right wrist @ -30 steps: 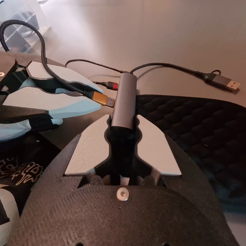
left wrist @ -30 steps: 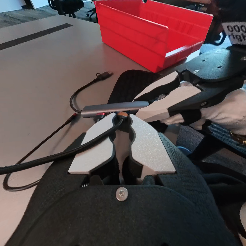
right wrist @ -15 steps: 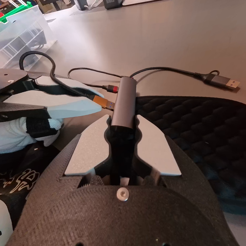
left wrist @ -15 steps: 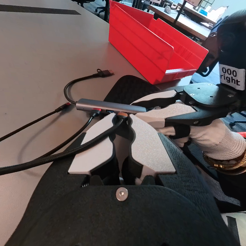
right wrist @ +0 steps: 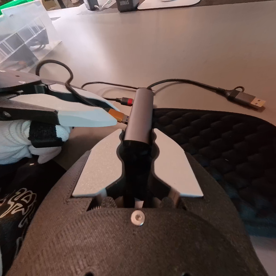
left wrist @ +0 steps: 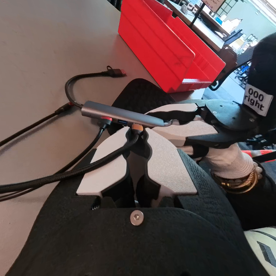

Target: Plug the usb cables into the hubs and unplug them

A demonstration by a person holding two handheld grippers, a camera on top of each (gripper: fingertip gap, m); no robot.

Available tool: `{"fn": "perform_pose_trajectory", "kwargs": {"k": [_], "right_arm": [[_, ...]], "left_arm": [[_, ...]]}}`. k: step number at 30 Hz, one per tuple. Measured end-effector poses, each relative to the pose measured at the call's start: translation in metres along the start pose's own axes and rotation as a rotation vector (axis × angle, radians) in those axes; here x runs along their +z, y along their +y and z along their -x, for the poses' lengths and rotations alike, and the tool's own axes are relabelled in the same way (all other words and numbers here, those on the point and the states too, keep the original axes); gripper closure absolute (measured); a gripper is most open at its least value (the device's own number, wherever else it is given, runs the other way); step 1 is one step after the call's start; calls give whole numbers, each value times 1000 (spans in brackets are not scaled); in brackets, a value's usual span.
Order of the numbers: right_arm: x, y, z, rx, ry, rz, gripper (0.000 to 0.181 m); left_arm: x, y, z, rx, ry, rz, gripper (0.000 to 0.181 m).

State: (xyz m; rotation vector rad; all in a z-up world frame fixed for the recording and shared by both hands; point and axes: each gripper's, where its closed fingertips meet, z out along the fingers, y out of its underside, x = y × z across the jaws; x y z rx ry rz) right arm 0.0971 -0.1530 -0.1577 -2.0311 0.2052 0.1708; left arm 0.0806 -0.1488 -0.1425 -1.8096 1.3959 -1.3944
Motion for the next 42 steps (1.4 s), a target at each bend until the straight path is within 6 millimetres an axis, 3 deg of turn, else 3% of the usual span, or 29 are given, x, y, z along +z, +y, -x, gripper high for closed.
{"fn": "perform_pose_trajectory", "kwargs": {"k": [5, 10, 18, 22, 29, 34, 38, 42], "right_arm": [[-4, -3, 1, 153, -119, -22, 147], [-4, 2, 5, -44, -37, 0, 147], [-3, 3, 5, -134, -1, -5, 147], [-8, -9, 8, -182, 8, -80, 147], [-34, -62, 6, -534, 236, -242, 147], [-55, -111, 6, -707, 357, -344, 148], [-71, -161, 9, -787, 377, -422, 148], [-109, -218, -6, -852, 515, -522, 148]], "left_arm": [[1, 2, -5, 18, -7, -1, 166], [2, 6, -5, 29, 13, 40, 165], [2, 11, -4, 80, 55, 107, 163], [-4, 0, -10, 151, 79, 28, 166], [-39, 1, -32, 334, 188, -3, 153], [-93, -5, -59, 548, 416, -80, 156], [-139, -45, -31, 675, 278, -342, 155], [-186, -82, 25, 630, -8, -571, 155]]}}
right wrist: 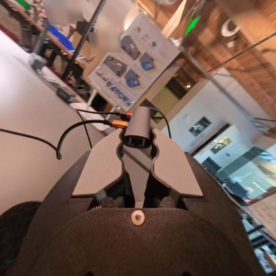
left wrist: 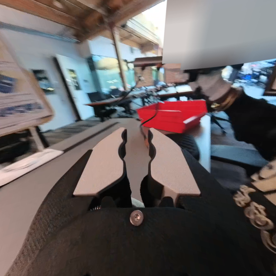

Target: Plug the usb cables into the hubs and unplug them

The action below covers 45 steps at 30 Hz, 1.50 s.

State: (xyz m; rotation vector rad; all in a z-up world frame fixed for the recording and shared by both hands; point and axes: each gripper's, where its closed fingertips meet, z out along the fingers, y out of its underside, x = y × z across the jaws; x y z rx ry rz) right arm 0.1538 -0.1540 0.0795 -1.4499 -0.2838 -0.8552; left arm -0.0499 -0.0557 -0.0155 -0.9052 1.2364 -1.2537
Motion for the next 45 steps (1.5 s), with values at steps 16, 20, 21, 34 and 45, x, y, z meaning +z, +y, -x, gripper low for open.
{"fn": "perform_pose_trajectory", "kwargs": {"k": [16, 20, 21, 34, 45], "right_arm": [[-77, 89, -179, -748, 598, 450, 147], [-55, 155, -153, -784, 279, 590, 148], [-52, 172, -144, -716, 192, 620, 148], [-75, 299, -61, 240, -355, 1016, 147], [-109, 331, -47, 523, -333, 1298, 138]], "left_arm": [[-44, 6, 71, -20, -340, -189, 153], [-48, 5, 75, -38, -355, -210, 153], [-48, 5, 76, -54, -353, -217, 153], [-50, 6, 78, -81, -356, -224, 153], [-46, 8, 75, -64, -347, -203, 153]]}}
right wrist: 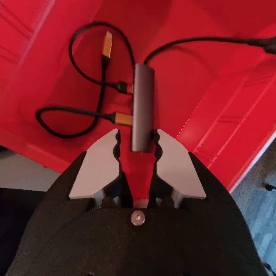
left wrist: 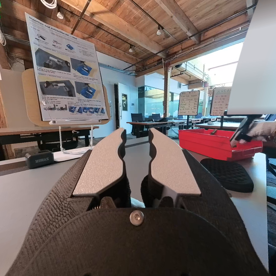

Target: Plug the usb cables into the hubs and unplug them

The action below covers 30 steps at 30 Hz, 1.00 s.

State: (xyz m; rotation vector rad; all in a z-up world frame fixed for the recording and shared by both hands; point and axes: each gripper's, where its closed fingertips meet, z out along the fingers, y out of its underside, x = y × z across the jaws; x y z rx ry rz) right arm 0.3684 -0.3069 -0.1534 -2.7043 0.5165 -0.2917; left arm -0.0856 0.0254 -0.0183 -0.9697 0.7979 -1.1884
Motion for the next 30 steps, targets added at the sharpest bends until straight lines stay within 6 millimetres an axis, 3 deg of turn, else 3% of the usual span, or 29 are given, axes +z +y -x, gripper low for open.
{"fn": "perform_pose_trajectory", "kwargs": {"k": [4, 9, 13, 16, 18, 21, 24, 27, 30], "right_arm": [[-43, -35, -5, 0, 104, -246, 108], [-113, -55, -11, 48, 256, -525, 99], [-162, -87, 23, 3, 184, -807, 94], [-203, -109, 51, -29, 125, -1057, 93], [-228, -118, 68, -64, 96, -1209, 89], [-253, -123, 86, -110, 82, -1360, 77], [-267, -127, 99, -150, 61, -1475, 59], [-275, -128, 107, -185, 50, -1547, 56], [-275, -129, 109, -197, 66, -1550, 55]], "left_arm": [[1, 1, -1, 5, 5, 4, 153], [1, 0, -4, 22, 7, 5, 153], [2, -5, -10, 49, 24, 10, 153], [0, -27, -19, 106, 89, 46, 150], [-8, -45, -13, 181, 112, 150, 149], [-29, -66, 34, 363, 26, 404, 143], [-52, -81, 113, 594, -116, 660, 131], [-76, -52, 191, 703, -104, 992, 122], [-103, -4, 244, 701, -9, 1287, 121]]}}
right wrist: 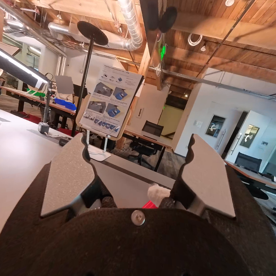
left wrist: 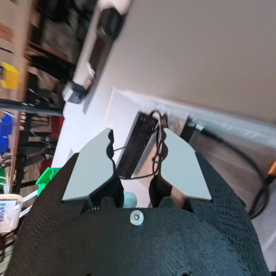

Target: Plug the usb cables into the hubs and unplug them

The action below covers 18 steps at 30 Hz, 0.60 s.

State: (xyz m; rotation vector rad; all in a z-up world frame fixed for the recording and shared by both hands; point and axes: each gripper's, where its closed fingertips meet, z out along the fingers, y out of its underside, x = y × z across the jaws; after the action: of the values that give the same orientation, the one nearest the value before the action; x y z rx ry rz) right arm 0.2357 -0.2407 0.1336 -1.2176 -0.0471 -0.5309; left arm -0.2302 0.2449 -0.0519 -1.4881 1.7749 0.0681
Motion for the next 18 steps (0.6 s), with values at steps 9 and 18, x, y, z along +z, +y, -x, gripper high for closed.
{"fn": "perform_pose_trajectory", "kwargs": {"k": [9, 18], "right_arm": [[-3, 2, -10, -20, 41, -3, 56], [4, 11, -6, -30, 25, 20, 57]], "left_arm": [[79, 74, 5, 225, 153, 295, 116], [110, 95, 4, 329, 127, 336, 125]]}}
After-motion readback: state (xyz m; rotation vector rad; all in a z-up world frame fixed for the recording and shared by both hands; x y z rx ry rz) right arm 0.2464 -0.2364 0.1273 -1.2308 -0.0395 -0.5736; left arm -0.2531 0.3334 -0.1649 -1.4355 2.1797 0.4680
